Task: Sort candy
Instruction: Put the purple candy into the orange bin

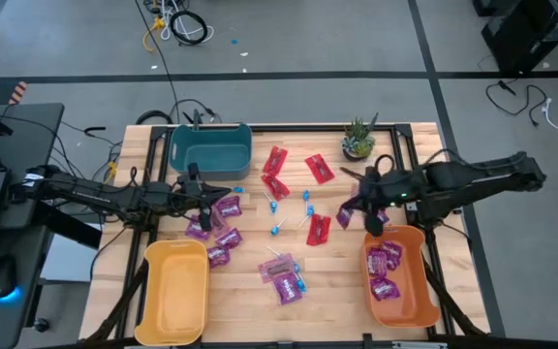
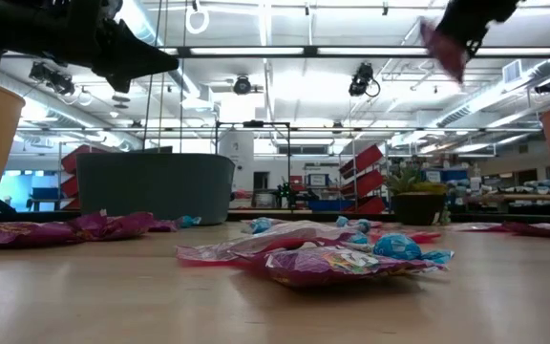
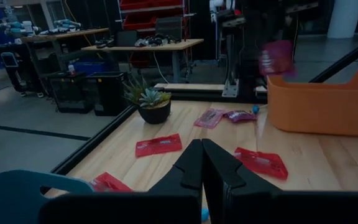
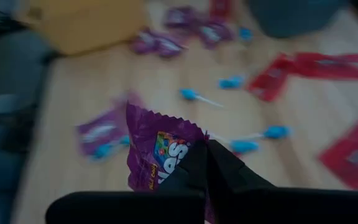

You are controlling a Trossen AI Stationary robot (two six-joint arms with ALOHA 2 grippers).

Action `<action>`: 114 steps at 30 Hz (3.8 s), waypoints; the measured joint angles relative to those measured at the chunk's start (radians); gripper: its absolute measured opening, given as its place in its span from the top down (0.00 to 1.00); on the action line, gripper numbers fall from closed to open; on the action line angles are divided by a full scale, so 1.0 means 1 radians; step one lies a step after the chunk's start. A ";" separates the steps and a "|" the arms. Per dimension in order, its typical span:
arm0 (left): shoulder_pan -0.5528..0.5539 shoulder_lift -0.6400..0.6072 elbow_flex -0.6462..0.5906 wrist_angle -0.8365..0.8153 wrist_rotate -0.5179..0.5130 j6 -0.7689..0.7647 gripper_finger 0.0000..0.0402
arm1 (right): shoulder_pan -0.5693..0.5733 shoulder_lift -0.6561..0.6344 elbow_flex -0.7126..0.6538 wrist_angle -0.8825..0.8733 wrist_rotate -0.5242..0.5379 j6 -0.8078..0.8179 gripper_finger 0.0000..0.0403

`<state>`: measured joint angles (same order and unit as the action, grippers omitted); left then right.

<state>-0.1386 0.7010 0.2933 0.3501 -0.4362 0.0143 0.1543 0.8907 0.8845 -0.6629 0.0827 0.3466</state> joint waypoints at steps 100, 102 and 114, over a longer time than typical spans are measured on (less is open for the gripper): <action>0.000 0.000 0.000 0.122 0.000 -0.177 0.99 | 0.711 0.486 -0.075 -0.369 -0.119 0.488 0.87; 0.000 0.000 0.000 0.122 0.000 -0.177 0.99 | 0.711 0.484 -0.075 -0.382 -0.122 0.500 0.87; 0.000 0.000 0.000 0.122 0.000 -0.183 0.99 | 0.711 0.426 -0.075 -0.394 -0.182 0.601 0.87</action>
<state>-0.1390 0.7013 0.2932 0.4721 -0.4362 -0.1692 0.8650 1.3172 0.8097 -1.0569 -0.0990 0.9477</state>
